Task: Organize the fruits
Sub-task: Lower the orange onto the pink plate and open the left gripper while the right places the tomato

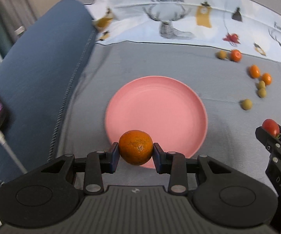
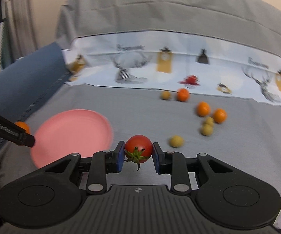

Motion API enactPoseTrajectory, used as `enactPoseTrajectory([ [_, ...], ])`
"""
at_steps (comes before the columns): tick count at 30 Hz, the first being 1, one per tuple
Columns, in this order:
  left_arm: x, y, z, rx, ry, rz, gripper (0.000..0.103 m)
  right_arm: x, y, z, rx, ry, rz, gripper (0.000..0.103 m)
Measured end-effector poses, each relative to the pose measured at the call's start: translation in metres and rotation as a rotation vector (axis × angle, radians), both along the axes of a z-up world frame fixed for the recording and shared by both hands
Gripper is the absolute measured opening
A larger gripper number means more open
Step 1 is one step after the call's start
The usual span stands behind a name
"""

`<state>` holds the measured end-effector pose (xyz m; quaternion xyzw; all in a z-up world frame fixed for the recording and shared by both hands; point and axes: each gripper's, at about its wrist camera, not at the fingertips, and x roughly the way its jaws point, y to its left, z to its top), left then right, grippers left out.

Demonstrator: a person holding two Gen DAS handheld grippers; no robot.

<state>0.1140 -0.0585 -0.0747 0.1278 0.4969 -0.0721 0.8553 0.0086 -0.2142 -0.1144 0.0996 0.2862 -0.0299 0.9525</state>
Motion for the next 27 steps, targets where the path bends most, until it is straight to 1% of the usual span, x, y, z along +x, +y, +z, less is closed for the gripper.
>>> enactPoseTrajectory([
  [4,-0.003,0.021,0.007,-0.031,-0.004,0.03,0.04,0.004,0.026,0.011,-0.027,-0.008,0.061,0.031],
  [12,0.003,0.046,0.004,-0.064,0.001,0.076,0.04,0.014,0.06,0.018,-0.064,-0.002,0.136,0.031],
  [17,0.01,0.048,-0.004,-0.071,0.018,0.084,0.04,0.027,0.071,0.013,-0.078,0.014,0.158,0.031],
  [27,0.029,0.039,-0.026,-0.065,0.052,0.078,0.04,0.052,0.072,-0.006,-0.085,0.057,0.168,0.031],
])
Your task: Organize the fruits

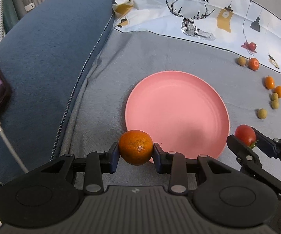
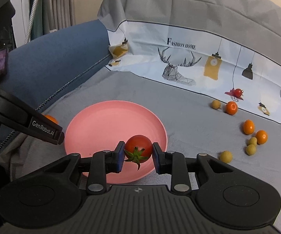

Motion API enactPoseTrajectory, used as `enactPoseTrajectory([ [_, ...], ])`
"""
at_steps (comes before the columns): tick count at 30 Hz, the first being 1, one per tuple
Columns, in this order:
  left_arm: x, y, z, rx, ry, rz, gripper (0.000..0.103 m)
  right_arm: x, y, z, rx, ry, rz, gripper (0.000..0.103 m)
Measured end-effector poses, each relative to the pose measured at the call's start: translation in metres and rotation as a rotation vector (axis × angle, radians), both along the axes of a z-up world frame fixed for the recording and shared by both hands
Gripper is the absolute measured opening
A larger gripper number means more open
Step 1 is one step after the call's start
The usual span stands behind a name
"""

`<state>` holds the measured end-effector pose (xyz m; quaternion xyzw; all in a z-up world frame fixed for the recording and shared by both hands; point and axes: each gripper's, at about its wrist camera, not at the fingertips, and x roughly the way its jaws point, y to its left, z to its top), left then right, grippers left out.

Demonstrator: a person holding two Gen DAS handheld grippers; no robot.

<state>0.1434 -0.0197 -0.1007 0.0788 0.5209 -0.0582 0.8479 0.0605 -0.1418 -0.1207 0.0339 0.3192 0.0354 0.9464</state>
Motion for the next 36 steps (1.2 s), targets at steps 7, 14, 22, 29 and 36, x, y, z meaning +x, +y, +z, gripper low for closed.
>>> enactPoseTrajectory([
  [7,0.018,-0.012,-0.018,0.011,0.029,-0.01,0.04,0.02,0.001,-0.019,-0.021,0.048,0.006,0.031],
  [14,0.033,-0.021,-0.033,0.025,0.041,-0.022,0.04,0.036,0.002,-0.031,-0.03,0.072,0.004,0.031],
  [22,0.028,-0.017,-0.018,-0.019,-0.078,-0.026,0.103,0.038,-0.002,-0.026,-0.045,0.048,0.017,0.069],
  [29,-0.005,-0.005,-0.007,0.012,-0.046,-0.025,0.103,-0.01,-0.008,-0.006,-0.034,0.052,0.003,0.087],
  [36,-0.066,0.018,0.016,0.063,-0.097,0.026,0.103,-0.07,-0.011,0.02,0.032,0.025,-0.054,0.093],
])
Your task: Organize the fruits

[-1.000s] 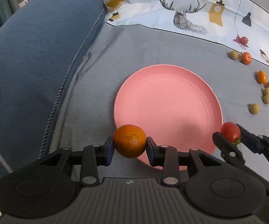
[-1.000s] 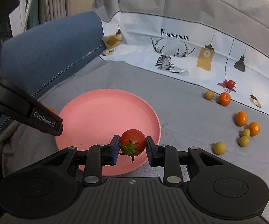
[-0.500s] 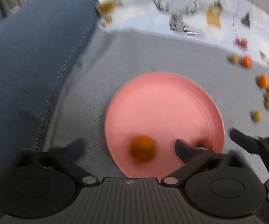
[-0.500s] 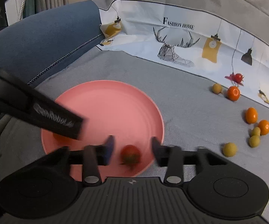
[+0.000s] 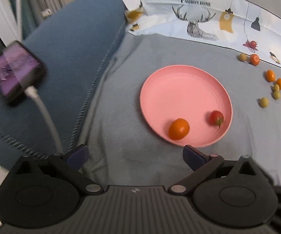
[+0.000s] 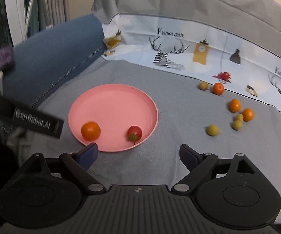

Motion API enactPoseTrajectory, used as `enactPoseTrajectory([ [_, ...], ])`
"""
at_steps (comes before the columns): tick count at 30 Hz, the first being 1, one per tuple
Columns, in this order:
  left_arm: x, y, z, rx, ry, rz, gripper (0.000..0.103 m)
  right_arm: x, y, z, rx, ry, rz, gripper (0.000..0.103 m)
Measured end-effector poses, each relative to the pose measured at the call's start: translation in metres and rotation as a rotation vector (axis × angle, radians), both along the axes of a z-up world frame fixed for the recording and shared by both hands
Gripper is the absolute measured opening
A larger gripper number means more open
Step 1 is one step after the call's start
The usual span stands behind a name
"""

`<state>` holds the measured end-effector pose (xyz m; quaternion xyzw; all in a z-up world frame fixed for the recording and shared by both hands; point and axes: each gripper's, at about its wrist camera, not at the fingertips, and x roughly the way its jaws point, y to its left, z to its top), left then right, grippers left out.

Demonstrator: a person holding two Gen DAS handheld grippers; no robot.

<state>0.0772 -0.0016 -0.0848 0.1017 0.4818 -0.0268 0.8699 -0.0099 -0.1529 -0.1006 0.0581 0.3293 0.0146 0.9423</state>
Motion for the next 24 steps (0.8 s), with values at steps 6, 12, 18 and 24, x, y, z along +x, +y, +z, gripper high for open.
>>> enactPoseTrajectory([
  [6,-0.03,0.001,0.012,-0.029,0.009,-0.006,0.103,-0.033,0.001,0.02,-0.023,-0.065,-0.024,0.095],
  [12,-0.057,-0.005,0.025,-0.054,-0.014,-0.028,0.103,-0.058,-0.007,0.03,-0.022,-0.089,-0.079,0.095],
  [18,-0.075,-0.007,0.034,-0.063,-0.045,-0.035,0.103,-0.073,-0.011,0.035,-0.017,-0.115,-0.101,0.095],
  [24,-0.081,-0.009,0.042,-0.061,-0.068,-0.034,0.103,-0.084,-0.009,0.04,-0.018,-0.137,-0.105,0.095],
])
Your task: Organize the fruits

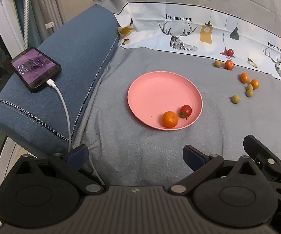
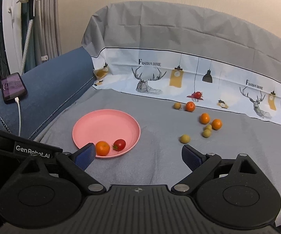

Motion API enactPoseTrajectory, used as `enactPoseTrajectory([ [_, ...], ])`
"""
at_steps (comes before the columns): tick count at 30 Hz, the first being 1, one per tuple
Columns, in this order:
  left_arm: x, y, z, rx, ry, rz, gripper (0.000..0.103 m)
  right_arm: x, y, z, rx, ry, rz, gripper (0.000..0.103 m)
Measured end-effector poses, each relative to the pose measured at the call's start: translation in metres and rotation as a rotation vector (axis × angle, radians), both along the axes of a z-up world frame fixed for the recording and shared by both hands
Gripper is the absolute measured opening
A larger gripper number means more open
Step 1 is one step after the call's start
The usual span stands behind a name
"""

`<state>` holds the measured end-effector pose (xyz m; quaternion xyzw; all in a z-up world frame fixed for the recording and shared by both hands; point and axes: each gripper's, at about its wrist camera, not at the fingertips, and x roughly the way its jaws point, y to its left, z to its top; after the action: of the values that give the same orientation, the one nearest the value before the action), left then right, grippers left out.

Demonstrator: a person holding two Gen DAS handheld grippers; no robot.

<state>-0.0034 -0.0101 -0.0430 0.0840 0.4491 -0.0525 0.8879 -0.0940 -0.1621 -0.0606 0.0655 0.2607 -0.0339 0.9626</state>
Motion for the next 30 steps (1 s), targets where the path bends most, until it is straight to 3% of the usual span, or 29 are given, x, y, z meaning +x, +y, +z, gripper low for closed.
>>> enactPoseTrajectory([
  [30,0.009,0.001,-0.008,0.028,0.026,0.003,0.103,0.01,-0.002,-0.007,0.024,0.037,0.014,0.095],
])
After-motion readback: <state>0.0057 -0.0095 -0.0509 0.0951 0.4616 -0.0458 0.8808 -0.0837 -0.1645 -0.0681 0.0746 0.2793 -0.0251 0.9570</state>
